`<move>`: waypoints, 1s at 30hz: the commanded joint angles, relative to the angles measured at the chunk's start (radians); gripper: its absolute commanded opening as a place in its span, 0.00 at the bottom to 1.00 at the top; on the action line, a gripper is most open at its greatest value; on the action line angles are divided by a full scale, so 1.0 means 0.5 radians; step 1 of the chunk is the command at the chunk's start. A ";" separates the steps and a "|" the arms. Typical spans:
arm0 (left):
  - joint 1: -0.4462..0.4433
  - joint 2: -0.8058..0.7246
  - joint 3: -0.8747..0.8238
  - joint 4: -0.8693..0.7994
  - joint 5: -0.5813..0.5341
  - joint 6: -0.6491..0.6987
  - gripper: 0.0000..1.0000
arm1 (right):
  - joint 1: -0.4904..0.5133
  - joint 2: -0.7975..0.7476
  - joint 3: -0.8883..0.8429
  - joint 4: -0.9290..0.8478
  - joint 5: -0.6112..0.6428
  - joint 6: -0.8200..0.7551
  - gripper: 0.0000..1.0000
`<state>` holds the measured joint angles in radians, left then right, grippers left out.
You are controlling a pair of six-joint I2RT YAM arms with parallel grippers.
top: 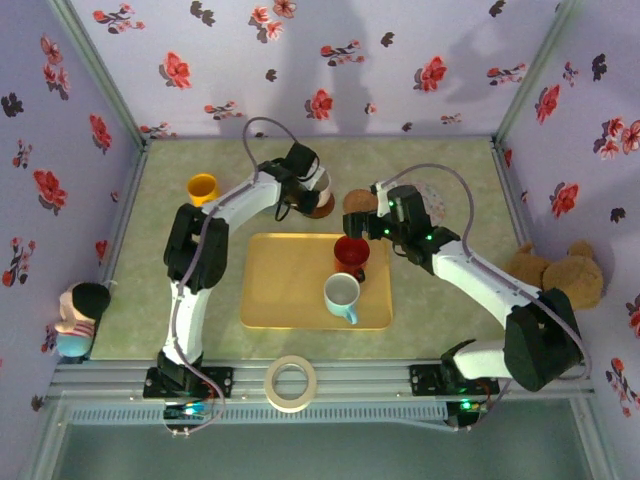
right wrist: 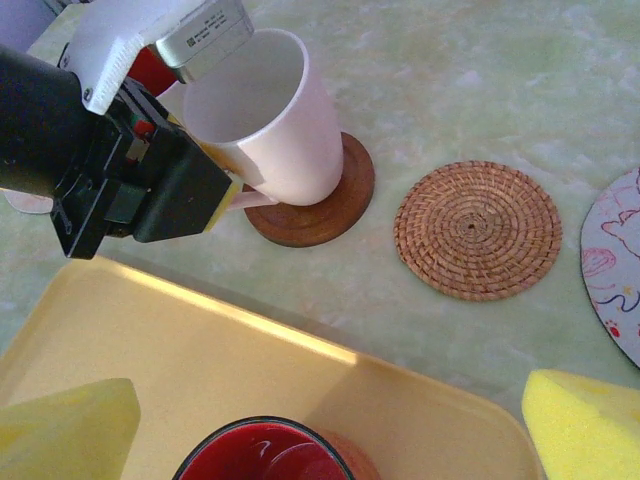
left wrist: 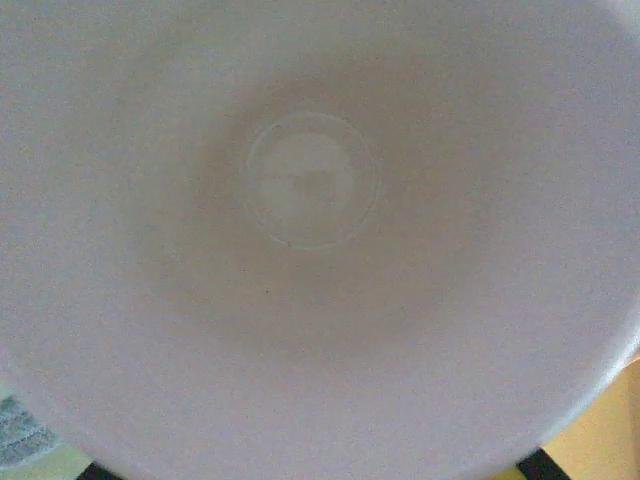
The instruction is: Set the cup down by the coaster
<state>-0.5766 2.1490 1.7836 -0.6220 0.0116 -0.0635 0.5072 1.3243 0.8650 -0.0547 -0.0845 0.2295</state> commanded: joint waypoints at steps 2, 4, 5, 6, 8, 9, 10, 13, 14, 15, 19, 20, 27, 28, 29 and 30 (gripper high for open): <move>0.018 0.028 0.105 0.033 -0.007 0.052 0.05 | -0.017 0.012 0.066 0.025 -0.027 -0.002 0.99; 0.018 0.025 0.102 0.029 -0.030 0.053 0.07 | -0.017 0.009 0.065 0.022 -0.029 -0.005 0.99; 0.018 0.022 0.096 0.028 -0.041 0.053 0.08 | -0.017 0.010 0.062 0.024 -0.030 -0.007 0.99; 0.018 0.020 0.094 0.024 -0.049 0.053 0.08 | -0.018 0.010 0.059 0.024 -0.030 -0.005 0.99; 0.018 0.022 0.093 0.015 -0.049 0.110 0.10 | -0.020 0.012 0.056 0.031 -0.036 -0.003 0.99; 0.018 0.022 0.093 0.011 -0.056 0.116 0.11 | -0.018 0.017 0.056 0.031 -0.037 -0.002 0.99; 0.018 0.022 0.093 0.008 -0.060 0.115 0.12 | -0.019 0.015 0.058 0.032 -0.040 -0.005 0.99; 0.018 0.019 0.096 0.003 -0.065 0.110 0.15 | -0.019 0.020 0.056 0.033 -0.041 -0.008 0.99; 0.018 0.019 0.096 0.004 -0.063 0.109 0.16 | -0.021 0.023 0.056 0.031 -0.043 -0.008 0.99; 0.017 0.016 0.096 0.006 -0.064 0.109 0.17 | -0.020 0.022 0.056 0.032 -0.045 -0.006 0.99; 0.018 0.008 0.096 0.011 -0.066 0.109 0.22 | -0.019 0.019 0.056 0.032 -0.049 -0.008 0.99; 0.018 0.005 0.096 0.010 -0.068 0.109 0.23 | -0.020 0.016 0.056 0.032 -0.049 -0.011 0.99; 0.018 -0.004 0.093 0.005 -0.085 0.103 0.31 | -0.020 0.008 0.052 0.032 -0.052 -0.014 0.99; 0.018 -0.006 0.093 0.001 -0.086 0.102 0.31 | -0.019 0.005 0.050 0.031 -0.052 -0.011 0.99; 0.016 -0.008 0.090 0.004 -0.088 0.099 0.31 | -0.020 0.005 0.050 0.032 -0.052 -0.011 0.99; 0.018 -0.011 0.088 0.005 -0.089 0.097 0.32 | -0.018 0.002 0.049 0.033 -0.055 -0.011 0.99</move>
<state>-0.5755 2.1612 1.8050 -0.6212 -0.0162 -0.0223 0.5037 1.3243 0.8654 -0.0544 -0.1017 0.2291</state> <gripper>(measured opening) 0.314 0.993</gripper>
